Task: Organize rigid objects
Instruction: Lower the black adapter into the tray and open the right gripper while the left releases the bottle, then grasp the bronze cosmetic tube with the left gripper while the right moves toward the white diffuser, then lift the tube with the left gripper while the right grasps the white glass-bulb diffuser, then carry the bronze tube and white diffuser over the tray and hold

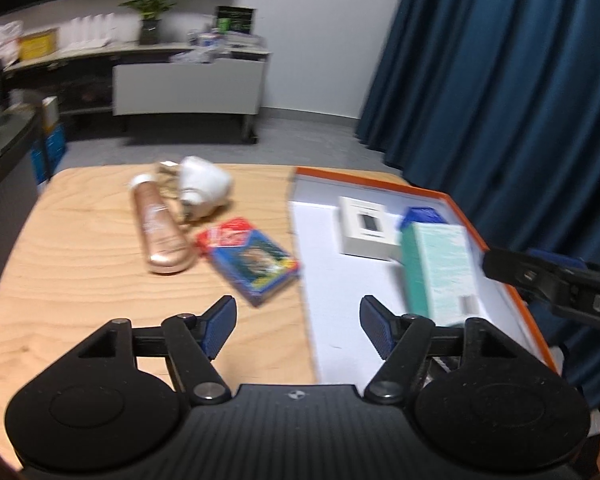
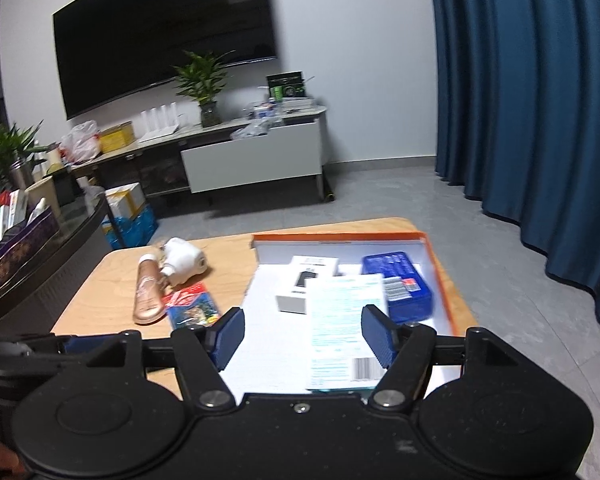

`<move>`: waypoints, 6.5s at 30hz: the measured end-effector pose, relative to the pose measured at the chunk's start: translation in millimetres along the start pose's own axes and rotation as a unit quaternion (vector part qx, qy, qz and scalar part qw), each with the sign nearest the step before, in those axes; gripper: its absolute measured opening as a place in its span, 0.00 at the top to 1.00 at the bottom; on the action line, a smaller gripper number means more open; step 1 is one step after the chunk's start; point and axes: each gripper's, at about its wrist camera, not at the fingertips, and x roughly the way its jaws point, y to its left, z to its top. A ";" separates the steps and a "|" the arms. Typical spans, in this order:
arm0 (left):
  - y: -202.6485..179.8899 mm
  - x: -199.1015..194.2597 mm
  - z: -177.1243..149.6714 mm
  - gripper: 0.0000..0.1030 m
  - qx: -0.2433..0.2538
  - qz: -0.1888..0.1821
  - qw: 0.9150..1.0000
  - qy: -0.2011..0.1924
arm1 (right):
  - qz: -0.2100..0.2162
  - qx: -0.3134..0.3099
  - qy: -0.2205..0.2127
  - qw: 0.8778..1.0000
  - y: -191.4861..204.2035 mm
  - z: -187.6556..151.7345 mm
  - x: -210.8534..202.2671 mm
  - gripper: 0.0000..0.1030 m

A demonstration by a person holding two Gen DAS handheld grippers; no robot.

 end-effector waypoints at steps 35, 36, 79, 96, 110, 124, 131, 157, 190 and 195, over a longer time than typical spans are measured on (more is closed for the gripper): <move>19.7 81.0 39.5 0.13 -0.040 0.052 0.997 -0.027 | 0.012 -0.026 0.015 0.999 -21.7 2.7 29.6 0.21; 25.6 75.4 41.0 0.13 -0.038 0.071 0.996 -0.039 | 0.013 -0.023 0.016 1.000 -23.1 1.8 30.8 0.21; 121.8 -14.0 62.0 0.65 -0.021 0.028 0.997 -0.064 | 0.070 -0.027 0.024 0.997 20.9 11.5 43.3 0.21; 116.2 -45.3 25.9 0.66 -0.049 -0.002 0.996 -0.080 | 0.122 -0.072 0.061 0.988 86.1 39.7 110.8 0.14; 114.0 -30.8 12.1 0.66 -0.056 -0.029 0.995 -0.079 | 0.087 -0.138 0.168 0.972 154.5 73.5 277.2 0.06; 107.4 -32.9 9.7 0.66 -0.055 -0.027 0.995 -0.078 | 0.097 -0.098 0.156 0.978 144.8 70.8 265.0 0.23; 87.7 -48.2 17.7 0.66 -0.038 -0.043 0.994 -0.092 | 0.119 -0.069 0.094 0.986 109.8 83.9 163.6 0.23; -67.2 -61.3 13.4 0.66 0.042 -0.142 0.984 -0.099 | -0.053 0.035 -0.027 0.998 -40.0 -4.8 -74.5 0.23; -91.8 -81.9 -0.8 0.66 0.064 -0.105 0.987 -0.106 | -0.041 0.038 -0.045 0.997 -42.9 -19.0 -88.5 0.23; -90.4 -81.4 -1.6 0.66 0.065 -0.106 0.986 -0.107 | -0.040 0.038 -0.045 0.997 -41.9 -18.6 -89.8 0.23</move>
